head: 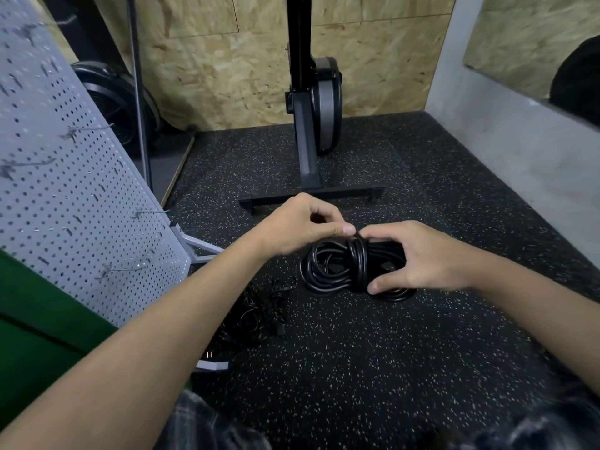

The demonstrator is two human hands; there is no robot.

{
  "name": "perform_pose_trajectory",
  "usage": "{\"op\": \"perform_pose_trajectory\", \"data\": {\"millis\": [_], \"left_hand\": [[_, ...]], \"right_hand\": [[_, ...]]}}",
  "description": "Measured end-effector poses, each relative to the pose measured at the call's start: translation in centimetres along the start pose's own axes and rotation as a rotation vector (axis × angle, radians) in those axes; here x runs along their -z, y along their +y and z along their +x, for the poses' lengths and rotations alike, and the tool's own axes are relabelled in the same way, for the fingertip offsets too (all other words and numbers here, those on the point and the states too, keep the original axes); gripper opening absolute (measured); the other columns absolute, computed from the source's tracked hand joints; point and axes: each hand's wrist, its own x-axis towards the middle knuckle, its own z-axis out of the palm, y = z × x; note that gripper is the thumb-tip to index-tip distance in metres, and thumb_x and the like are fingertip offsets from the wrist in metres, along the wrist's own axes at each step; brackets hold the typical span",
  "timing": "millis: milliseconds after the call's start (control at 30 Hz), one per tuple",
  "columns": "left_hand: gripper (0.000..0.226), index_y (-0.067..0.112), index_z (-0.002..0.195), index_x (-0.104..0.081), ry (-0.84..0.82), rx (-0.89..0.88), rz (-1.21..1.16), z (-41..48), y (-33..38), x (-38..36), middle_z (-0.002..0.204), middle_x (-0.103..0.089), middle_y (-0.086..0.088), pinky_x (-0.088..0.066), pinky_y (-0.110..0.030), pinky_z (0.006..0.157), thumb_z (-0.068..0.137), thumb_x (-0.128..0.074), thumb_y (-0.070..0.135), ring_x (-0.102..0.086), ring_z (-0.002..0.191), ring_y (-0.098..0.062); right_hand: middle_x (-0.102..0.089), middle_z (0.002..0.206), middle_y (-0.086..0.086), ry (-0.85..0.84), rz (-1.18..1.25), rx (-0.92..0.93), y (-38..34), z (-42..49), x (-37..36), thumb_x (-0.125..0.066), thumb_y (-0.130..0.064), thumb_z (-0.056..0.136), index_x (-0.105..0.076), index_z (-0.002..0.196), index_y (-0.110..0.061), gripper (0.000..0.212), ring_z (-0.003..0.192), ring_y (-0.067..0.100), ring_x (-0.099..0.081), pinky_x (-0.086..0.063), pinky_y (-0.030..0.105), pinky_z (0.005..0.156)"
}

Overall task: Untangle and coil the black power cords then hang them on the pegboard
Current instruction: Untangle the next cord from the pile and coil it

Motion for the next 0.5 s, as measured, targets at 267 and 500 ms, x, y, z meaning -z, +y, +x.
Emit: {"op": "perform_pose_trajectory", "data": {"millis": [267,500], "left_hand": [[0.021,0.015,0.112,-0.081,-0.017,0.000,-0.139,-0.1,-1.2,-0.3,0.106,-0.076,0.006,-0.056,-0.036,0.099,0.101,-0.066,0.025,-0.070,0.106,-0.012],[0.022,0.039,0.113,-0.080,-0.016,0.070,-0.136,0.1,-1.8,-0.1,0.109,-0.069,-0.003,-0.051,-0.026,0.097,0.095,-0.069,0.034,-0.064,0.106,-0.011]], "right_hand": [[-0.074,0.112,-0.016,0.072,0.030,-0.038,0.0,-0.2,0.4,-0.093,-0.024,0.075,-0.067,0.118,-0.040,0.053,0.106,0.005,-0.069,-0.052,0.047,0.101],[-0.075,0.111,-0.022,0.142,0.010,-0.044,0.2,-0.1,0.5,-0.095,-0.024,0.072,-0.065,0.121,-0.043,0.060,0.105,0.002,-0.069,-0.052,0.045,0.102]]}}
